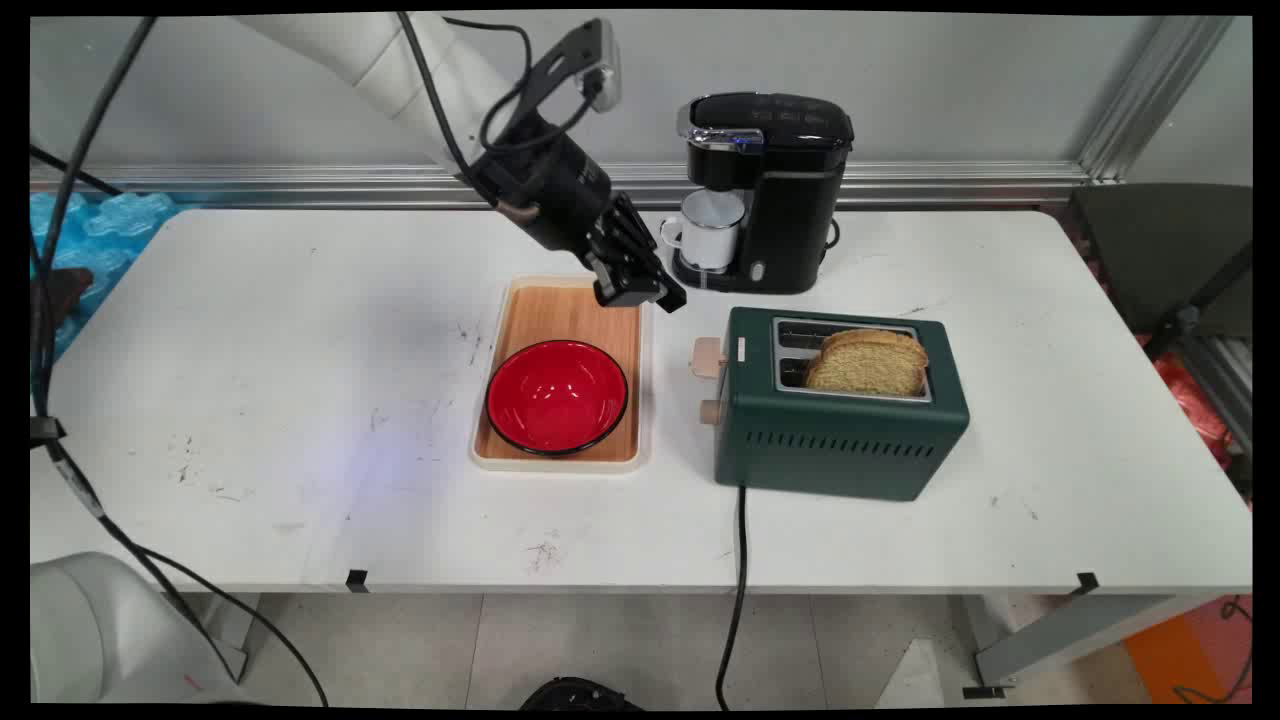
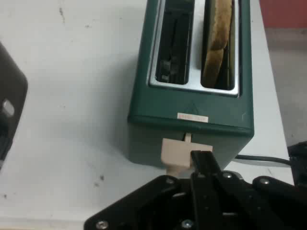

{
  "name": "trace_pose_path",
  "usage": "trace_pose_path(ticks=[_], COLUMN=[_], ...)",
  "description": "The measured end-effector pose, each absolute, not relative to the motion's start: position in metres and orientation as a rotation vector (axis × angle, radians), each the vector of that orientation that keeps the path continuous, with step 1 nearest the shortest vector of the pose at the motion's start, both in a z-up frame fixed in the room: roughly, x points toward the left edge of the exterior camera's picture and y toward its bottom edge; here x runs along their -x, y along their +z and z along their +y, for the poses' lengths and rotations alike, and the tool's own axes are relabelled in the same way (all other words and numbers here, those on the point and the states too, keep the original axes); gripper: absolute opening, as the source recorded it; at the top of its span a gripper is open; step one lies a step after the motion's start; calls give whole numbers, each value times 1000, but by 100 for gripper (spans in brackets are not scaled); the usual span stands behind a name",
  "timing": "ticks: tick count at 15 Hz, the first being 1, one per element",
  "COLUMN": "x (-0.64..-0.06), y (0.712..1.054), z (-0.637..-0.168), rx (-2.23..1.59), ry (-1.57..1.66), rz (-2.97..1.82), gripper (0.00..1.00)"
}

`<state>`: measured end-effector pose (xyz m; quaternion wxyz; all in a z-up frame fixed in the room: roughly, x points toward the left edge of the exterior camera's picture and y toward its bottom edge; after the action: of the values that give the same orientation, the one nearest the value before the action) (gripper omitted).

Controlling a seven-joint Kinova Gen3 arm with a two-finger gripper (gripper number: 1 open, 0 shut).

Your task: Press the toaster switch

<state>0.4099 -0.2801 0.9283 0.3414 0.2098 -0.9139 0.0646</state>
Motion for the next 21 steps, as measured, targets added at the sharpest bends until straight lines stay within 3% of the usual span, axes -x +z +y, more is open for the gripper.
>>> trace_pose_path(ticks=[21], x=[-377], y=[878], z=[-294], rx=[-434], ry=[149], rz=[-2440], gripper=[0])
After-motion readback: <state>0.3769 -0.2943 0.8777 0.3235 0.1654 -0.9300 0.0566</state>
